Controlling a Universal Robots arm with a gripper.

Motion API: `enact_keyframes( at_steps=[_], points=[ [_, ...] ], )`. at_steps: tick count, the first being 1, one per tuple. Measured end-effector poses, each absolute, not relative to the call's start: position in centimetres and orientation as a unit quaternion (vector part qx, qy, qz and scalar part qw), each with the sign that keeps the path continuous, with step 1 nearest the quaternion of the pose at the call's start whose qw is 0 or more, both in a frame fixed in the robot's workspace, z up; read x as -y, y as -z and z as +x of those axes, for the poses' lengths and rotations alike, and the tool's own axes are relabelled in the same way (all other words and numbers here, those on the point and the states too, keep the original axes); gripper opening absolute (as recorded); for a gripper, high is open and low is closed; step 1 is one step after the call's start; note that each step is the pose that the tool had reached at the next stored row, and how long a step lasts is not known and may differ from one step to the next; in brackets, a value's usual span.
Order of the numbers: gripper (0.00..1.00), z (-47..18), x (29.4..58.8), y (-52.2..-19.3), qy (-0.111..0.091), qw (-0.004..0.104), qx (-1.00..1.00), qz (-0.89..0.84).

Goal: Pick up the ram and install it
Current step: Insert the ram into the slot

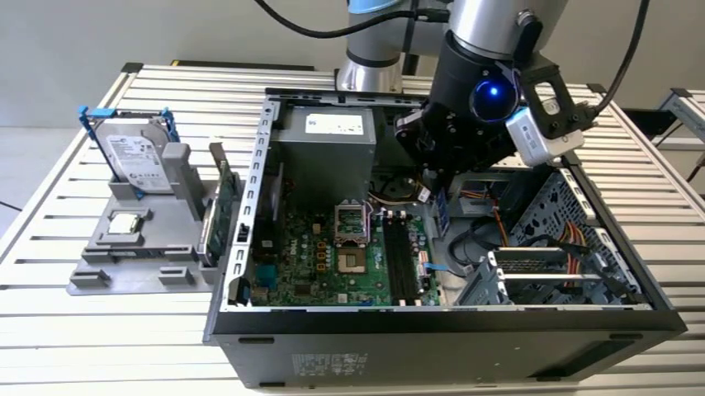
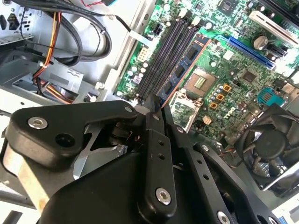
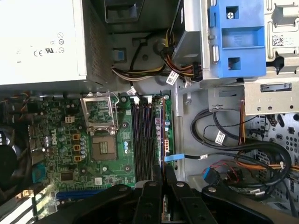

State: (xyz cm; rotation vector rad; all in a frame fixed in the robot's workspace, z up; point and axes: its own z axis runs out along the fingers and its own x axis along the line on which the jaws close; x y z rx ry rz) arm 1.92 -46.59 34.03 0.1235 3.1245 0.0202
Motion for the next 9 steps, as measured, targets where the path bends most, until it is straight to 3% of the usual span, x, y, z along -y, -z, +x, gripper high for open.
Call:
enact_keyframes(
  at_steps=[9],
  points=[
    [0.0, 1.9, 46.6, -32.8, -0.007, 0.007, -0.999, 0.039]
  ],
)
